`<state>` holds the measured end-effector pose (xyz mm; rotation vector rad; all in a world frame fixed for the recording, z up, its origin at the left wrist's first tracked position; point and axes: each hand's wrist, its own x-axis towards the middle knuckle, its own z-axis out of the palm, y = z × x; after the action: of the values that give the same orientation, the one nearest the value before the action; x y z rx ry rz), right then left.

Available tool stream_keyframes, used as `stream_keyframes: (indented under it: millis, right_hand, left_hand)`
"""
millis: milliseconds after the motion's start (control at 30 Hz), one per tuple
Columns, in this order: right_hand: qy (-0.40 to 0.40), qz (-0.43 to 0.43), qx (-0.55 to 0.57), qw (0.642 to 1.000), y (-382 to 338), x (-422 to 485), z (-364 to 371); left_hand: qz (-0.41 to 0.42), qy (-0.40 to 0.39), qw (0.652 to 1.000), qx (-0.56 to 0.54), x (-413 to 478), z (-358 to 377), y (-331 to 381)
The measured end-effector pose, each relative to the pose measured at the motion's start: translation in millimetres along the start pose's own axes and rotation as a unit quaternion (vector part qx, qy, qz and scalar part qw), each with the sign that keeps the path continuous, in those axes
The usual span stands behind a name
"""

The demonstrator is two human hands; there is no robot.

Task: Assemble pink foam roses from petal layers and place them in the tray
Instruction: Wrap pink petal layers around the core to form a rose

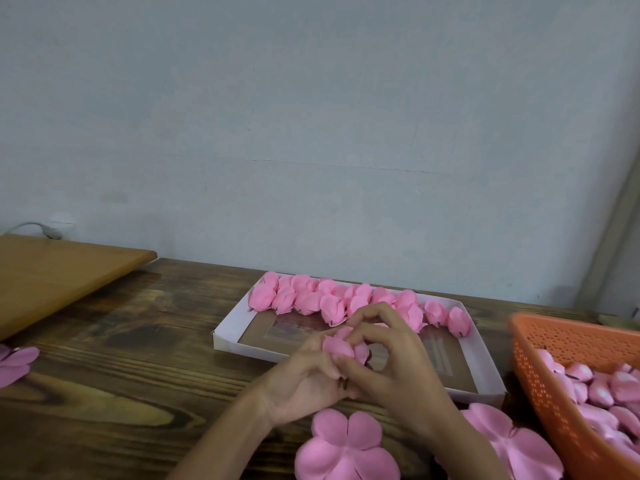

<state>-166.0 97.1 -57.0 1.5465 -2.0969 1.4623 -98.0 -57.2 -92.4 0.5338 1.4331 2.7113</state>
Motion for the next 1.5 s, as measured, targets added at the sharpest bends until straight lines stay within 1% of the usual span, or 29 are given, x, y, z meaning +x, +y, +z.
stream_keyframes:
  millis: [67,133,200,333,400,533,667,733,833,900,967,1033,1133,1300,1367,1433,1500]
  right_hand:
    - [-0.004,0.012,0.011,1.0,1,0,-2]
    - [-0.031,0.025,0.053,0.998,1,0,-5]
    - [-0.058,0.02,0.099,0.993,3,0,-10]
    - [-0.097,0.009,0.17,0.981,13,0,-20]
    - [-0.085,0.011,0.152,0.985,15,1,-18]
    - [-0.037,0.013,0.054,0.998,18,2,-9]
    - [-0.012,0.013,0.027,0.999,21,2,-3]
    - [-0.011,0.019,0.018,1.0,21,2,-1]
    - [-0.001,0.026,0.018,1.0,22,2,2]
    - [0.012,0.018,0.019,1.0,24,2,2]
    - [0.015,0.028,0.023,0.999,24,1,3]
    - [0.009,0.048,0.036,0.998,25,0,2]
    - [0.02,0.034,0.012,0.999,25,1,0]
    - [0.006,0.025,-0.017,1.0,25,2,-4]
    - [0.001,0.009,-0.034,0.999,24,1,-3]
    - [0.004,-0.006,-0.038,0.999,23,1,-1]
    - [0.01,-0.012,-0.036,0.999,24,1,0]
  left_hand:
    - [-0.016,0.001,1.0,-0.02,2,-2,-2]
    - [-0.02,0.009,1.0,-0.017,1,-5,-2]
    - [-0.016,0.016,1.0,-0.005,1,-8,-2]
    - [-0.02,0.042,0.998,-0.032,2,-13,-5]
    - [-0.019,0.058,0.998,-0.029,3,-11,-5]
    - [-0.019,0.083,0.996,-0.023,4,-8,-5]
    - [-0.006,0.112,0.993,-0.041,5,-7,-9]
    - [-0.01,0.099,0.994,-0.053,5,-8,-9]
    - [-0.015,0.045,0.997,-0.058,3,-8,-5]
    - [-0.008,0.018,0.999,-0.033,1,-8,-3]
    - [-0.005,0.019,1.0,0.009,-1,-9,-4]
    - [-0.004,0.04,0.998,0.046,-1,-10,-7]
    - [0.012,0.06,0.995,0.079,3,-10,-10]
    - [0.025,0.152,0.981,0.12,4,-13,-14]
    - [0.033,0.173,0.97,0.165,5,-14,-16]
    - [0.045,0.16,0.962,0.218,7,-13,-16]
    - [0.052,0.139,0.959,0.242,8,-12,-15]
